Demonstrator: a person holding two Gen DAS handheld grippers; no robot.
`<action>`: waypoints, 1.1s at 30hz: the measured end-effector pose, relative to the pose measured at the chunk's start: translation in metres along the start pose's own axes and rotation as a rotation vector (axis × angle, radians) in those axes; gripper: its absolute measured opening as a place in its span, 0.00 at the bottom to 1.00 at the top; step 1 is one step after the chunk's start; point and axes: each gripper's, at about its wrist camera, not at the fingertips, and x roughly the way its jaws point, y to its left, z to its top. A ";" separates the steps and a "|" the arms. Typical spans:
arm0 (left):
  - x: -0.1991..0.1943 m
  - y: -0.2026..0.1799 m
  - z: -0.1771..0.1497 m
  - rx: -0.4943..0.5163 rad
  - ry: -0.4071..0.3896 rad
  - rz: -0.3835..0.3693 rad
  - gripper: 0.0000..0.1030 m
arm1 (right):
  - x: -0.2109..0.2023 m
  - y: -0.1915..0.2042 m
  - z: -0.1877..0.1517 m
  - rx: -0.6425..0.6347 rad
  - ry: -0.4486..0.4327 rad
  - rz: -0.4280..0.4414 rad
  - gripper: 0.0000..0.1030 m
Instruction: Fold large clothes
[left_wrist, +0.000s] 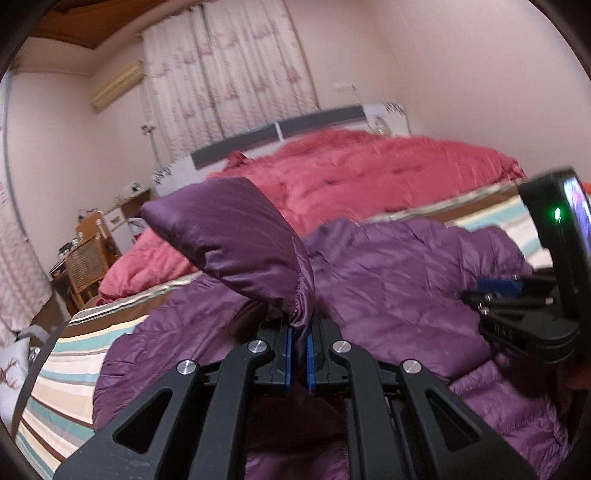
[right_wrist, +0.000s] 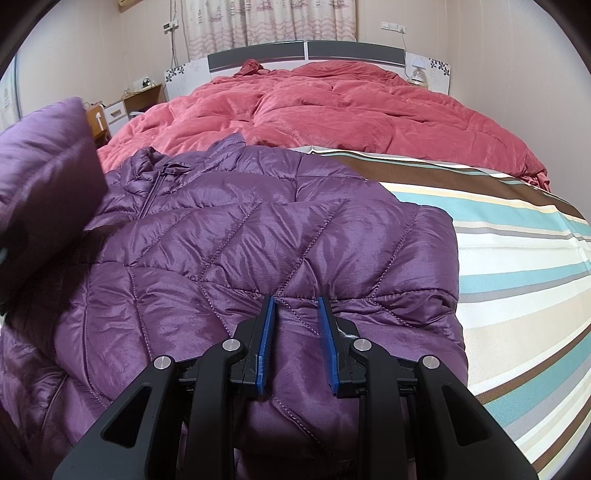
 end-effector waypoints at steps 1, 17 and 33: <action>0.003 -0.001 0.000 0.009 0.017 -0.013 0.05 | 0.000 0.000 0.000 0.000 0.000 0.000 0.24; 0.000 -0.060 -0.022 0.262 0.173 -0.189 0.09 | 0.001 -0.005 -0.002 0.033 -0.006 0.023 0.24; -0.083 0.060 -0.021 -0.111 0.033 -0.192 0.60 | -0.043 -0.011 0.005 0.082 -0.170 0.028 0.24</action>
